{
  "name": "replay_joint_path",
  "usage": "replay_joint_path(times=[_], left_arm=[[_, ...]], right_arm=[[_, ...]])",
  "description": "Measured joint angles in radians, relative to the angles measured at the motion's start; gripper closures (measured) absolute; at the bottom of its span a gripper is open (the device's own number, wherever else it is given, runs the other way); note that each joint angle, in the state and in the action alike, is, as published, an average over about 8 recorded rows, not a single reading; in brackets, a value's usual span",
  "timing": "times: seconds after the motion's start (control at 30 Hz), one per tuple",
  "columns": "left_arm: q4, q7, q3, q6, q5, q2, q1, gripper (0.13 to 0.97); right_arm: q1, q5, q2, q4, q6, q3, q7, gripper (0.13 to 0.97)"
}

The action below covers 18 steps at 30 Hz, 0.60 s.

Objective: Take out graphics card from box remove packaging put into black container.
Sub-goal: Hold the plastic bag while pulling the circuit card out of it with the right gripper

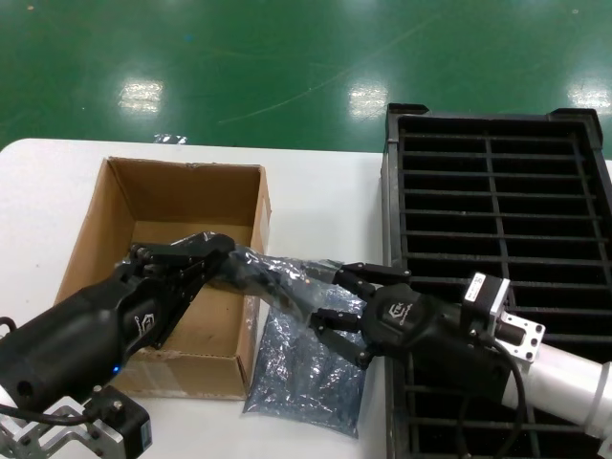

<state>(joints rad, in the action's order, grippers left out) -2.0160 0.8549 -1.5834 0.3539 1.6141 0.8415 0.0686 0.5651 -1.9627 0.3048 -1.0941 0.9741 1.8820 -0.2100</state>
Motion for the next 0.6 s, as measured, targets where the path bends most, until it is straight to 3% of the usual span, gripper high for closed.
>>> replay_joint_path(times=[0.17, 0.5, 0.6], left_arm=[[0.0, 0.0, 0.0, 0.0, 0.0, 0.0, 0.0, 0.958], [0.0, 0.0, 0.0, 0.0, 0.0, 0.0, 0.0, 0.958], [0.0, 0.0, 0.0, 0.0, 0.0, 0.0, 0.0, 0.958]], right_arm=[[0.003, 0.004, -0.014, 0.008, 0.0, 0.0, -0.002, 0.742], [0.02, 0.011, -0.054, 0.039, -0.006, 0.002, -0.006, 0.726], [0.023, 0.014, -0.063, 0.044, -0.008, 0.003, -0.006, 0.758]])
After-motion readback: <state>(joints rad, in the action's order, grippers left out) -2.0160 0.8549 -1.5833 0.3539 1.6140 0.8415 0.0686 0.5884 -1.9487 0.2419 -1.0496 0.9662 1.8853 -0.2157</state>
